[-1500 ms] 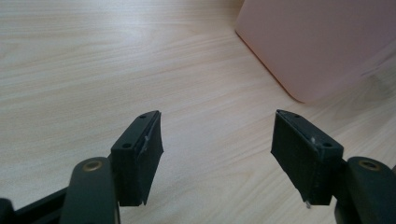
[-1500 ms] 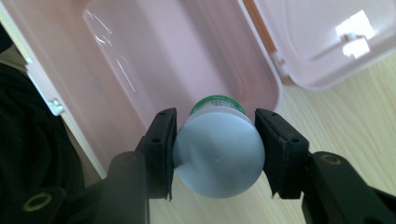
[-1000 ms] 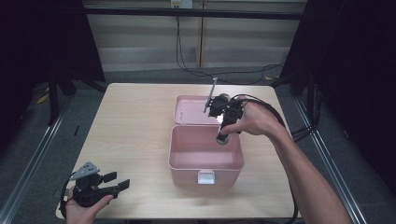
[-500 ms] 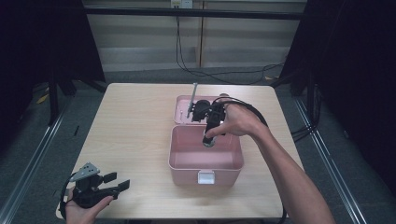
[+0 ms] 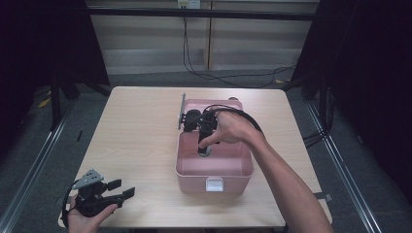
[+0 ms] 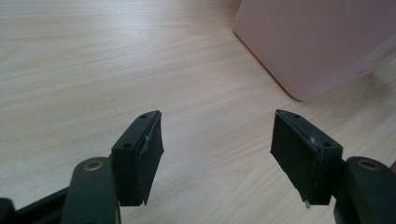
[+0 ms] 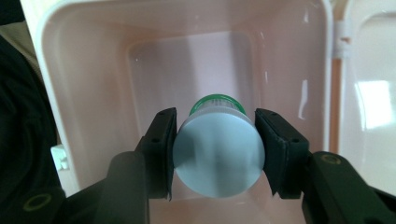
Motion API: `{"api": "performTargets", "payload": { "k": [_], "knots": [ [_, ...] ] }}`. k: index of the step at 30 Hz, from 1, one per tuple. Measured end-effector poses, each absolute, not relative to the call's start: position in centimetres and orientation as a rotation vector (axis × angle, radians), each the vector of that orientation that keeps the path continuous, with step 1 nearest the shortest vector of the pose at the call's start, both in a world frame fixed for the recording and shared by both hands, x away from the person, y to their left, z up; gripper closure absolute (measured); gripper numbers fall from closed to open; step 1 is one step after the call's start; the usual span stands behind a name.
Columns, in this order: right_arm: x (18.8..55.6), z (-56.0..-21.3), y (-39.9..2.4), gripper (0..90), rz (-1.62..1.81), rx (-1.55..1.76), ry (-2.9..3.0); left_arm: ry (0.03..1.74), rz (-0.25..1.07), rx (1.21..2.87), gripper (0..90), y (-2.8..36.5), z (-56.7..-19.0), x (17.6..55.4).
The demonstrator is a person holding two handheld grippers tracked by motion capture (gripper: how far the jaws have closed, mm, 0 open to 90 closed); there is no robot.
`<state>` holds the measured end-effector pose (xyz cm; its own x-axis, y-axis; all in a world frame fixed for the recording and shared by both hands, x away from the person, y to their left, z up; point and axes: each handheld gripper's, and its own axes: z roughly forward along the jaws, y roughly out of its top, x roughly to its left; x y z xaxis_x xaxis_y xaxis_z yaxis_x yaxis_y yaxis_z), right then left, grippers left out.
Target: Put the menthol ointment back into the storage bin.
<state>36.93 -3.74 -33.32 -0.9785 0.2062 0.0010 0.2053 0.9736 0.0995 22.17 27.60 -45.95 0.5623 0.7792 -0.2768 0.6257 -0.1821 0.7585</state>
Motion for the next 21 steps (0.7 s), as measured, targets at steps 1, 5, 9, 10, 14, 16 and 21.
{"api": "performTargets", "payload": {
  "k": [1, 5, 9, 10, 14, 16, 21],
  "knots": [
    [36.9, -33.3, -3.6, 51.1, 0.146, 0.319, 3.115, 1.14, 0.214, 1.893, 34.0, 27.6, -45.9, 22.2],
    [37.0, -33.7, -3.0, 51.1, 0.147, 0.3, 3.13, 1.14, 0.214, 1.894, 34.0, 27.6, -46.0, 22.2],
    [37.0, -34.3, -2.4, 51.1, 0.15, 0.274, 3.144, 1.139, 0.217, 1.896, 34.0, 27.6, -46.0, 22.2],
    [36.9, -34.5, -2.2, 51.1, 0.142, 0.257, 3.15, 1.139, 0.215, 1.896, 34.0, 27.6, -46.0, 22.2],
    [36.9, -35.0, -1.6, 51.1, 0.132, 0.243, 3.155, 1.137, 0.215, 1.895, 34.0, 27.6, -45.9, 22.1],
    [37.0, -35.3, -1.4, 51.1, 0.141, 0.239, 3.164, 1.137, 0.215, 1.895, 34.0, 27.6, -45.9, 22.1],
    [36.9, -36.0, -0.8, 51.0, 0.116, 0.211, 3.175, 1.133, 0.211, 1.908, 33.3, 27.5, -46.0, 22.2]
  ]
}}
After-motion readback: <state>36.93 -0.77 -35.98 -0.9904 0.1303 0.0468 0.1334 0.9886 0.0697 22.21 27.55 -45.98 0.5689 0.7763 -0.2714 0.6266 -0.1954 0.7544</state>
